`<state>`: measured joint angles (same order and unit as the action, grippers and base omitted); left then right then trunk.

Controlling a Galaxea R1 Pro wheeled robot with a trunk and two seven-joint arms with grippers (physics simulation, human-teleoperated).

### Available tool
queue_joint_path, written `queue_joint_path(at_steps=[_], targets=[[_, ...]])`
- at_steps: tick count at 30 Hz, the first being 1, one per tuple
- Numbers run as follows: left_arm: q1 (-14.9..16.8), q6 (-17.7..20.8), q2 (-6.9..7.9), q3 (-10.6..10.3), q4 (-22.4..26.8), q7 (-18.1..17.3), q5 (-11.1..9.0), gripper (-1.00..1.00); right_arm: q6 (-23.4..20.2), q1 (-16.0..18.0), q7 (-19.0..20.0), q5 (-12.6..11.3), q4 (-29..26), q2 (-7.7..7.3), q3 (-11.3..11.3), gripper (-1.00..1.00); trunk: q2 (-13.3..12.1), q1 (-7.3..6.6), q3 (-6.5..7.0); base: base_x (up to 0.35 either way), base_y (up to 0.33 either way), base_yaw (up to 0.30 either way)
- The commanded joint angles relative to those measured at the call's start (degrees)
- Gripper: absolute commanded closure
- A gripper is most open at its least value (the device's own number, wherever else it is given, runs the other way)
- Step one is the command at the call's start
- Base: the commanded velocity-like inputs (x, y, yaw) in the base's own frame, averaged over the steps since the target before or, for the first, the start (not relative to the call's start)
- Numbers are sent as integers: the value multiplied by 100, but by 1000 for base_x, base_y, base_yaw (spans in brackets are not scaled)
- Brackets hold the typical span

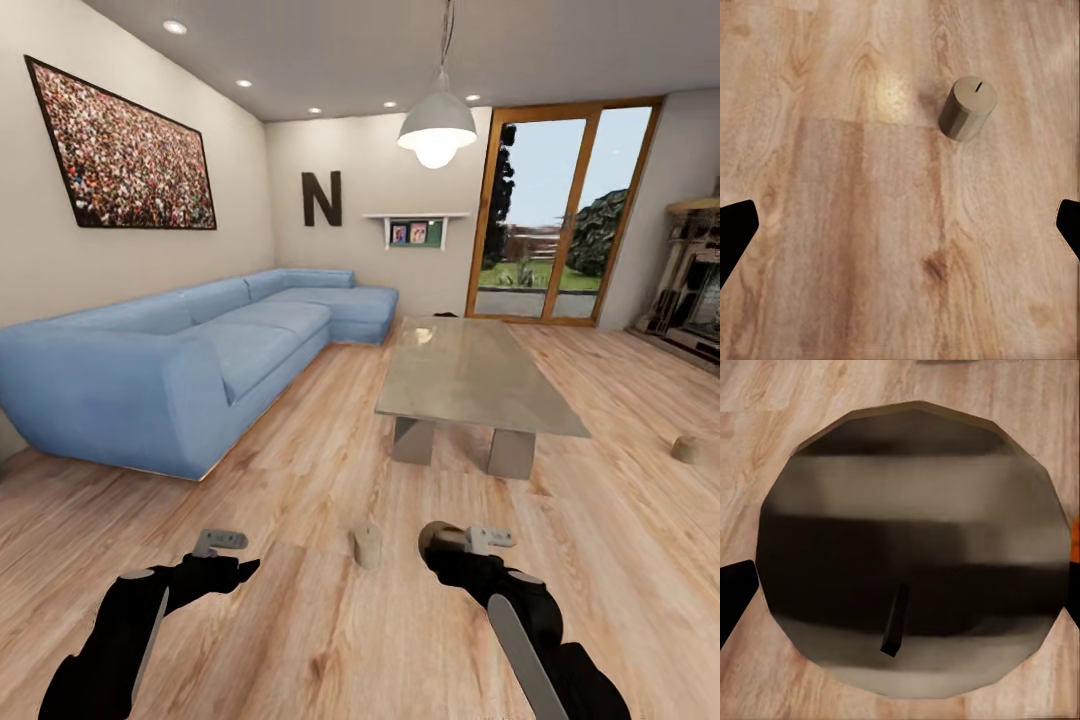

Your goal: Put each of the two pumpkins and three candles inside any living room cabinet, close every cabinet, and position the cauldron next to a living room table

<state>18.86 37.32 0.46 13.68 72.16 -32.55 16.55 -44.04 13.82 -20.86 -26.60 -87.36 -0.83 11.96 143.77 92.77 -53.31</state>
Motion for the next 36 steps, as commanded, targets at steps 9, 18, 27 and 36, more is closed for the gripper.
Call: queue_joint_path(at_steps=[9, 18, 27, 36], targets=[[91, -78, -179, 17, -140, 352, 61, -100, -8, 6, -58, -56, -17, -3, -13, 100, 3, -1, 56, 0, 0, -224], [1026, -28, -527, -102, -479, 2035, -38, -100, -8, 6, -98, -51, -70, -5, -19, 100, 3, -1, 118, 0, 0, -225], [2001, -38, -551, -122, -2383, 2184, -329, -100, -12, 6, -521, -56, -113, 25, 15, 100, 3, -1, 181, 0, 0, -224], [2123, 288, -554, -129, -2575, 2180, -343, -100, -20, 6, -566, -56, -111, 17, 37, 100, 3, -1, 229, 0, 0, -177]])
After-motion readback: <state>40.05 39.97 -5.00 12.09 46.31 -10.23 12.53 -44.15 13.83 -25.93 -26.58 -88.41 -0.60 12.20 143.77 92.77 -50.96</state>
